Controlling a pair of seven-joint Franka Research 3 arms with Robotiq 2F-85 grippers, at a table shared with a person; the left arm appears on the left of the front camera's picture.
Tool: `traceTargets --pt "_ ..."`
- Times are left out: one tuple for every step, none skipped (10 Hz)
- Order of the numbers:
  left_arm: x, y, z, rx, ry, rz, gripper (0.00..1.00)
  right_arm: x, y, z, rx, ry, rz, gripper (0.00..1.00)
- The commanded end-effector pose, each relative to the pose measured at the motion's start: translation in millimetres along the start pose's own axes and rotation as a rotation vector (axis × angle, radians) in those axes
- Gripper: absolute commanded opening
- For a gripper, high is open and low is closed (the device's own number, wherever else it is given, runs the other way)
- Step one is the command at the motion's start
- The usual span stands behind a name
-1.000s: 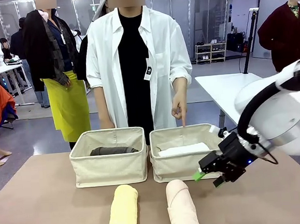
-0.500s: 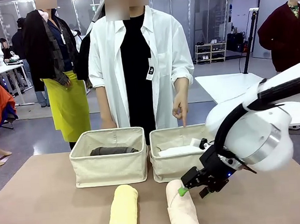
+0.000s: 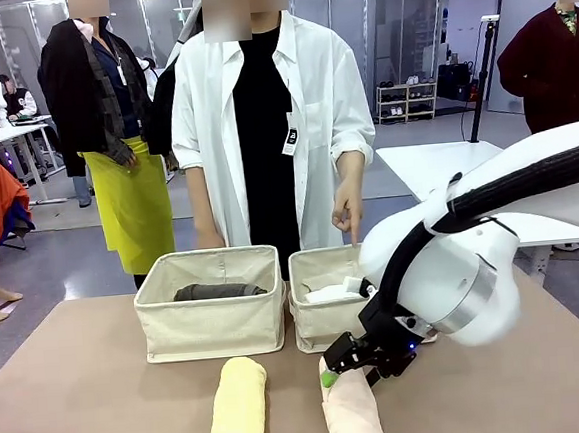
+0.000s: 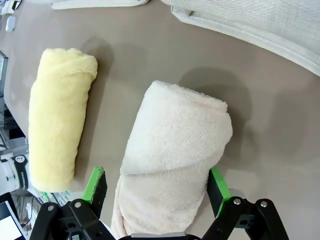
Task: Divide the towels into two baskets.
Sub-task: Pick up one hotel-folded towel from the bottom of the table and place it in the Fabric basket indicated by the person.
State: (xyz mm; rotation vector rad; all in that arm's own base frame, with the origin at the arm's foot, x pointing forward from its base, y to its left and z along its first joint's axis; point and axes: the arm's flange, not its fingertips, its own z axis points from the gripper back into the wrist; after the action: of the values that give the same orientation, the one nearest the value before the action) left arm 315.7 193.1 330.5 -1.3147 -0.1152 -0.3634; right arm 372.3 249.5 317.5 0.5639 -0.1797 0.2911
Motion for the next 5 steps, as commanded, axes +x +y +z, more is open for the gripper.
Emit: traceTargets --pt "-1.5 -6.0 2.8 0.011 0.004 0.009 1.00 3.1 11.5 -12.0 -0.027 0.003 -0.023 1.00" --pt "-1.5 -6.0 2.8 0.011 0.004 0.009 1.00 2.9 13.4 -14.6 -0.036 0.010 -0.007 1.00" --pt "-1.5 -6.0 2.8 0.011 0.004 0.009 1.00 2.0 13.8 -16.5 -0.054 0.034 0.026 0.98" --pt "-1.5 -6.0 2.8 0.011 0.004 0.009 1.00 1.4 13.5 -18.7 -0.078 0.048 0.056 0.87" --pt "-1.5 -6.0 2.8 0.011 0.004 0.009 1.00 0.6 15.1 -18.6 -0.094 0.044 0.080 0.78"
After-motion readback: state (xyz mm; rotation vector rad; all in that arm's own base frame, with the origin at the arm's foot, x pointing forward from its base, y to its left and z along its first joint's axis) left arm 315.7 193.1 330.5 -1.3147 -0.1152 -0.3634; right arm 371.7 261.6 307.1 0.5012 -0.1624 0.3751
